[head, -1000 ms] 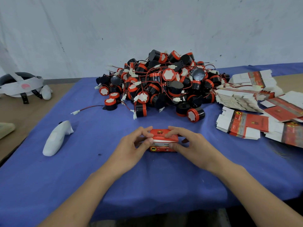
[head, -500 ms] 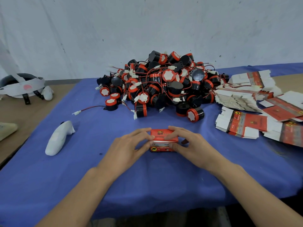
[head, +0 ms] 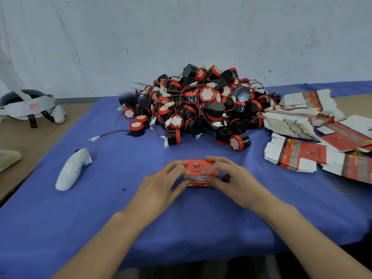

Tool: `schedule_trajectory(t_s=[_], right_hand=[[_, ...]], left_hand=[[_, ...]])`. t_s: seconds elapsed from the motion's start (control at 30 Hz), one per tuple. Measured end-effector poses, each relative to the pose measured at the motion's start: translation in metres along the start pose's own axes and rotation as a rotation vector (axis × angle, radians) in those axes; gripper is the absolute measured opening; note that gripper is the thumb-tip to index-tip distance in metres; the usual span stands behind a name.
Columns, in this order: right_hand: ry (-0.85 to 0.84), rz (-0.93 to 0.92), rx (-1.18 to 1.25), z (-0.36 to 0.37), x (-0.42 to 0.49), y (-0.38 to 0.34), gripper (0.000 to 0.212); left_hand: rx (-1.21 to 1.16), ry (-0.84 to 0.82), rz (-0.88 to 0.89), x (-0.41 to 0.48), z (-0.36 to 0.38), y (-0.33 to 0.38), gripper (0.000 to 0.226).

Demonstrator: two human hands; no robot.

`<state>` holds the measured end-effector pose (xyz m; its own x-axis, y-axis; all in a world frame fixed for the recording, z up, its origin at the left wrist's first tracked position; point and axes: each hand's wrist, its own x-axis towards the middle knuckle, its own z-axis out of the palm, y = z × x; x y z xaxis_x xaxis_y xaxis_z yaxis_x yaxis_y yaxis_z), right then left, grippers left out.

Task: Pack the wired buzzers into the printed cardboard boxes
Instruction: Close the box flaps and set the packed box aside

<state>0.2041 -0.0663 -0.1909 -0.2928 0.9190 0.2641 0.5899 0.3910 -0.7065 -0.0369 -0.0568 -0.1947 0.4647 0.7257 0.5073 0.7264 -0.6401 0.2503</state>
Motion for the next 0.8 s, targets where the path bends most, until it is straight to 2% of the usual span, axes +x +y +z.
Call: schedule_trajectory(t_s=[0.13, 0.4, 0.53, 0.7, 0.8], right_hand=[[0.028, -0.001, 0.048, 0.001, 0.001, 0.003, 0.038], [0.079, 0.008, 0.178, 0.004, 0.003, 0.007, 0.034], [0.085, 0.034, 0.206, 0.006, 0.004, 0.01, 0.024], [0.064, 0.053, 0.276, 0.002, 0.001, 0.003, 0.029], [0.128, 0.071, 0.406, -0.003, 0.001, -0.008, 0.014]], left_hand=[[-0.151, -0.053, -0.044, 0.003, 0.009, 0.001, 0.023], [-0.344, -0.106, -0.181, 0.011, 0.014, 0.004, 0.005], [-0.618, -0.114, -0.299, 0.014, 0.015, 0.008, 0.012], [-0.702, -0.127, -0.331, 0.016, 0.009, 0.013, 0.015], [-0.787, -0.039, -0.365, 0.024, 0.003, 0.021, 0.013]])
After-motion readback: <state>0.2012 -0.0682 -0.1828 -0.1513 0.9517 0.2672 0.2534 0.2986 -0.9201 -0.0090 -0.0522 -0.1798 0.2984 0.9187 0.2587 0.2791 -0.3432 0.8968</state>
